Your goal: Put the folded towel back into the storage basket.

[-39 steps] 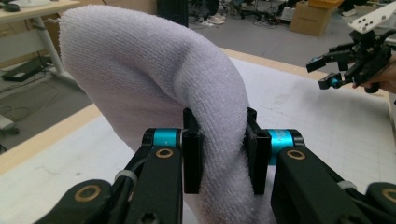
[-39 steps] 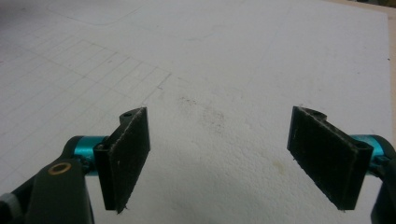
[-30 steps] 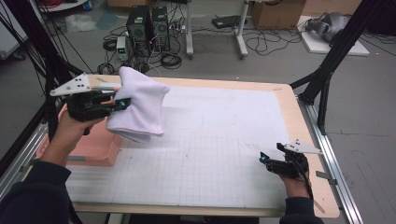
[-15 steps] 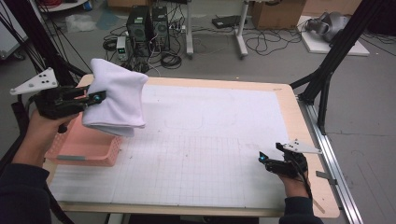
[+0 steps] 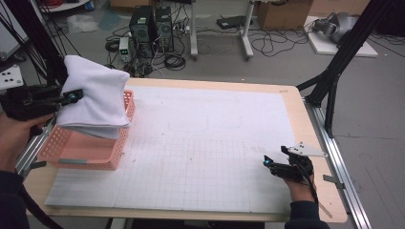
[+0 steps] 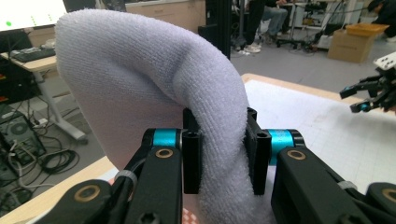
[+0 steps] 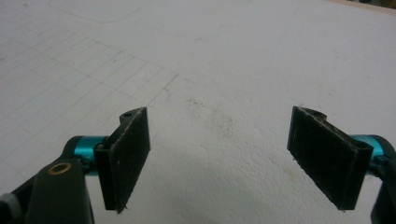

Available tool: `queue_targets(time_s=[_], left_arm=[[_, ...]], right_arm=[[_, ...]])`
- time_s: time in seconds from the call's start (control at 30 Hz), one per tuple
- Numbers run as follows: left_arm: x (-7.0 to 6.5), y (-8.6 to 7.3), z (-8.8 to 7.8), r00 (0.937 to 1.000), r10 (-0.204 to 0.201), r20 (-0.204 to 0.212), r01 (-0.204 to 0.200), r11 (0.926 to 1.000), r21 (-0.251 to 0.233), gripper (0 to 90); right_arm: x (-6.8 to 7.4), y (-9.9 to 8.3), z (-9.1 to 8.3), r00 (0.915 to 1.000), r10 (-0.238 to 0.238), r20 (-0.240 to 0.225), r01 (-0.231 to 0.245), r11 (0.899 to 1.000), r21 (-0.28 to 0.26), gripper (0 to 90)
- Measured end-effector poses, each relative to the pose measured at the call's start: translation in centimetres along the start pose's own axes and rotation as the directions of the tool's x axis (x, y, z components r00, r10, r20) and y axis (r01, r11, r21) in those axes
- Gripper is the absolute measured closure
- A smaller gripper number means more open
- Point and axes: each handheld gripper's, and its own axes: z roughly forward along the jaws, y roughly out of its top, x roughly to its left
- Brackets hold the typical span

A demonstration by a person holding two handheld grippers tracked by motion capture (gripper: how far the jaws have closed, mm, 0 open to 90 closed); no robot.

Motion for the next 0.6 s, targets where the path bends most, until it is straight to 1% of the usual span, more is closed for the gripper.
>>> queue_targets(time_s=[0.13,0.2,0.3,0.43,0.47,0.5,0.6], left_arm=[[0.6,-0.5,-0.6,0.9999,0.006,-0.015,-0.005,0.9997,0.022,73.5],[1.0,-0.9,-0.9,0.9998,-0.001,-0.019,0.002,0.9996,0.029,73.5],[1.6,-1.7,-1.2,0.9992,-0.007,-0.04,0.009,0.9985,0.053,73.5],[2.5,-2.9,-1.8,0.9974,-0.013,-0.071,0.021,0.9936,0.111,73.4],[2.6,-3.1,-1.8,0.9968,-0.015,-0.078,0.025,0.9928,0.117,73.4],[2.9,-3.4,-1.9,0.996,-0.016,-0.088,0.028,0.9906,0.134,73.4],[3.2,-4.2,-1.8,0.9956,-0.019,-0.092,0.035,0.9847,0.171,73.4]], right_arm=[[0.2,0.1,0.1,1.0,-0.005,-0.004,0.005,1.0,0.003,20.0],[0.3,0.1,0.2,1.0,-0.009,-0.003,0.009,1.0,0.003,20.1],[0.3,0.1,0.2,1.0,-0.009,-0.004,0.009,1.0,0.006,20.1],[0.3,0.0,0.3,0.9999,-0.011,0.0,0.011,1.0,0.009,20.0],[0.3,0.0,0.2,0.9999,-0.013,0.001,0.013,1.0,0.011,20.0],[0.3,0.0,0.2,0.9999,-0.011,0.0,0.011,1.0,0.013,20.1],[0.4,0.0,0.3,0.9998,-0.018,0.001,0.018,1.0,0.014,20.0]])
